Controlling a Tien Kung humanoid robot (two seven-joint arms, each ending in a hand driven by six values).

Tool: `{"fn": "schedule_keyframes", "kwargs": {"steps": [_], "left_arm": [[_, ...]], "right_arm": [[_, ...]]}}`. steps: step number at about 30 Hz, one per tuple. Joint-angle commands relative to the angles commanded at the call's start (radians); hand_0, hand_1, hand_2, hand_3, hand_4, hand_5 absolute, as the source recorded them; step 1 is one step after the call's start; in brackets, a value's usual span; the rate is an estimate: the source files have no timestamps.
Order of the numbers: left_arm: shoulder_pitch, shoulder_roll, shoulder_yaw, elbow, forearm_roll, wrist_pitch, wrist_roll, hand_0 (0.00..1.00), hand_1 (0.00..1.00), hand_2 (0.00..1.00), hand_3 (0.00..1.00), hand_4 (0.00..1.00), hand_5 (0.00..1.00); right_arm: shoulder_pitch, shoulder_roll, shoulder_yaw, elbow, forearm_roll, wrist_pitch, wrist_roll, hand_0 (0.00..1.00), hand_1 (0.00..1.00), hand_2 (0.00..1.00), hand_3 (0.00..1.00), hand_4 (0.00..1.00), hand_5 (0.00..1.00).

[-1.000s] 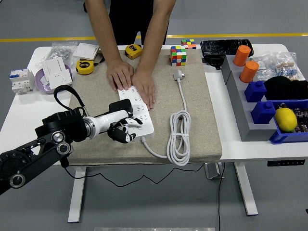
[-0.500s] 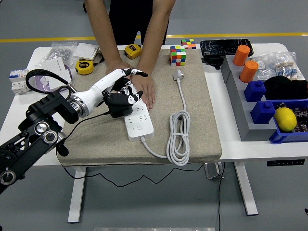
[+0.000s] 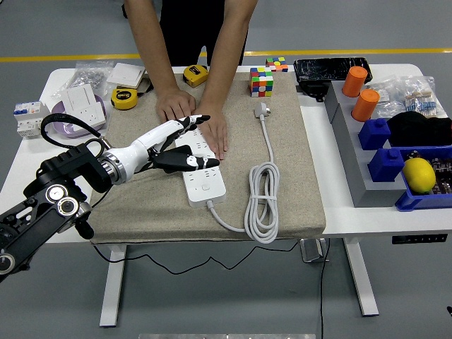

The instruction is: Pick up the plug,place it near the board,insert it into the board,press the button

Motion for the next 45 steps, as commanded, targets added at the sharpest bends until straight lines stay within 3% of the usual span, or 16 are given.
{"fn": "schedule_keyframes", "kwargs": {"steps": [4,5,10,11,16,17,28,29,36,45], "left_arm": [[-0.016,0.01,0.023,-0.005,0.069,-0.01,0.035,0.569,0.645,0.614,0.998,0.883,0.359],[-0.023,0.012,0.035,-0.004,0.093,-0.022,0.047,0.185,0.074,0.202,0.753,0.572,0.223],[-0.053,0.013,0.085,0.036,0.101,-0.092,0.1,0.185,0.074,0.202,0.753,0.572,0.223],[-0.06,0.012,0.097,0.052,0.089,-0.109,0.111,0.142,0.03,0.164,0.714,0.427,0.063],[-0.075,0.008,0.133,0.087,0.064,-0.17,0.16,0.142,0.03,0.164,0.714,0.427,0.063],[-0.078,0.006,0.145,0.091,0.059,-0.181,0.172,0.128,0.025,0.167,0.724,0.421,0.008],[-0.091,-0.01,0.169,0.126,0.037,-0.17,0.171,0.118,0.022,0.175,0.763,0.433,0.002],[-0.093,-0.012,0.169,0.132,0.037,-0.167,0.169,0.117,0.022,0.177,0.828,0.43,0.002],[-0.101,-0.021,0.175,0.17,0.031,-0.161,0.164,0.118,0.022,0.177,0.809,0.424,0.002],[-0.102,-0.019,0.176,0.175,0.029,-0.168,0.166,0.116,0.022,0.178,0.78,0.42,0.002]], "right_arm": [[0.0,-0.001,-0.001,0.0,-0.001,0.0,-0.001,0.998,0.837,0.754,0.788,0.998,0.867],[-0.001,-0.002,-0.002,0.0,-0.002,0.001,-0.001,0.998,0.837,0.754,0.788,0.998,0.866],[0.0,-0.004,-0.005,0.0,-0.003,0.001,-0.001,0.998,0.837,0.754,0.788,0.998,0.866],[0.001,-0.004,-0.006,0.0,-0.003,0.001,-0.001,0.998,0.835,0.753,0.788,0.998,0.865],[0.002,-0.005,-0.008,0.0,-0.003,0.002,0.0,0.998,0.835,0.753,0.788,0.998,0.865],[0.0,-0.005,-0.007,0.0,-0.005,0.002,-0.001,0.998,0.835,0.753,0.788,0.998,0.865],[0.002,-0.005,-0.005,0.0,-0.009,0.002,-0.001,0.998,0.835,0.753,0.788,0.998,0.864],[0.002,-0.005,-0.005,0.0,-0.009,0.002,-0.001,0.998,0.836,0.753,0.788,0.998,0.865],[0.004,-0.006,-0.002,0.0,-0.01,0.002,-0.002,0.998,0.836,0.754,0.788,0.998,0.864],[0.004,-0.005,0.0,0.0,-0.011,0.001,-0.002,0.998,0.836,0.753,0.788,0.998,0.864]]}}
